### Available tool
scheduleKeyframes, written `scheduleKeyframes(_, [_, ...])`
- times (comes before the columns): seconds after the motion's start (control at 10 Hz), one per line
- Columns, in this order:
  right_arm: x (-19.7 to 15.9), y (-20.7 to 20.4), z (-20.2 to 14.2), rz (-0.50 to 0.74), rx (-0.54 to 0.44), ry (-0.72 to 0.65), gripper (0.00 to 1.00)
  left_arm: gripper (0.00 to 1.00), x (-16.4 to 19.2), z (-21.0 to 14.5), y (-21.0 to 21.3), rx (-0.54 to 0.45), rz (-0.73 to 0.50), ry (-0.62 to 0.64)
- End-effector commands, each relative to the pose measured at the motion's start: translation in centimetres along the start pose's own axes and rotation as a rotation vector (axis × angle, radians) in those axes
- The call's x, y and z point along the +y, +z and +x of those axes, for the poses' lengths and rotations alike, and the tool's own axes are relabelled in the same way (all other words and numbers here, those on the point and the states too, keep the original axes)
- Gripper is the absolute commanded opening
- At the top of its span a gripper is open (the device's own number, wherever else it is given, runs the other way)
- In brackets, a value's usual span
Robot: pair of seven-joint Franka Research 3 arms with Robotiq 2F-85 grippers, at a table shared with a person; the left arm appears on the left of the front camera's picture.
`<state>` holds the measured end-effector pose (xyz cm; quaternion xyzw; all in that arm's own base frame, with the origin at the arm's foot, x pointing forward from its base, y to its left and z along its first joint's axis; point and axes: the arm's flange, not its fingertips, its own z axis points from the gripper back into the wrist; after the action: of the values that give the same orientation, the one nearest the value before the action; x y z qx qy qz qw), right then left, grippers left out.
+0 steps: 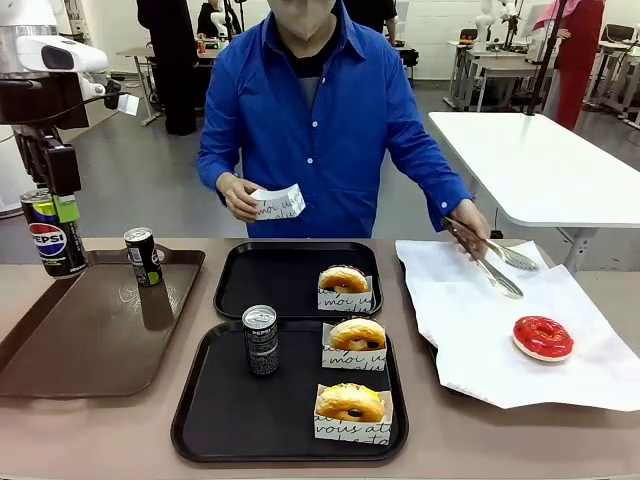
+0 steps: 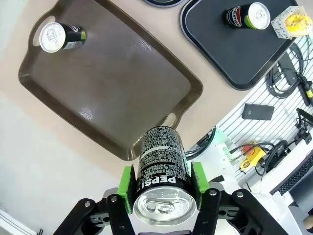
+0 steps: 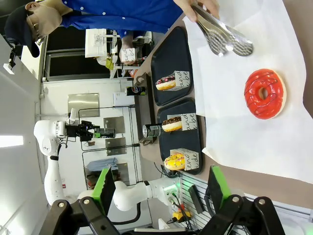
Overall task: Set up donuts and drinks on trays.
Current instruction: Pick up one Pepsi coke from the Handle tray and place it on the Flat Tray without a Pepsi coke.
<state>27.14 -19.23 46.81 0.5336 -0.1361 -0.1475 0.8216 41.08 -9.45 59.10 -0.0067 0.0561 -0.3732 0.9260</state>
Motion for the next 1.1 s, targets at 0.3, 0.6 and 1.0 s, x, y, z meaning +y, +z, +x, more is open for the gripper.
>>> scheduleKeyframes(0.3, [0.1, 0.0, 0.0, 0.015, -0.005, 0.003, 1.0, 0.57, -0.1, -0.5, 0.4, 0.001, 0.0, -0.005])
scheduleKeyframes(0.6, [0.1, 0.0, 0.0, 0.015, -0.005, 0.003, 1.0, 0.57, -0.1, -0.5, 0.4, 0.001, 0.0, -0.005])
scheduleKeyframes(1.0, [0.1, 0.0, 0.0, 0.015, -0.005, 0.003, 1.0, 0.57, -0.3, 0.9, 0.3, -0.021, 0.016, -0.016])
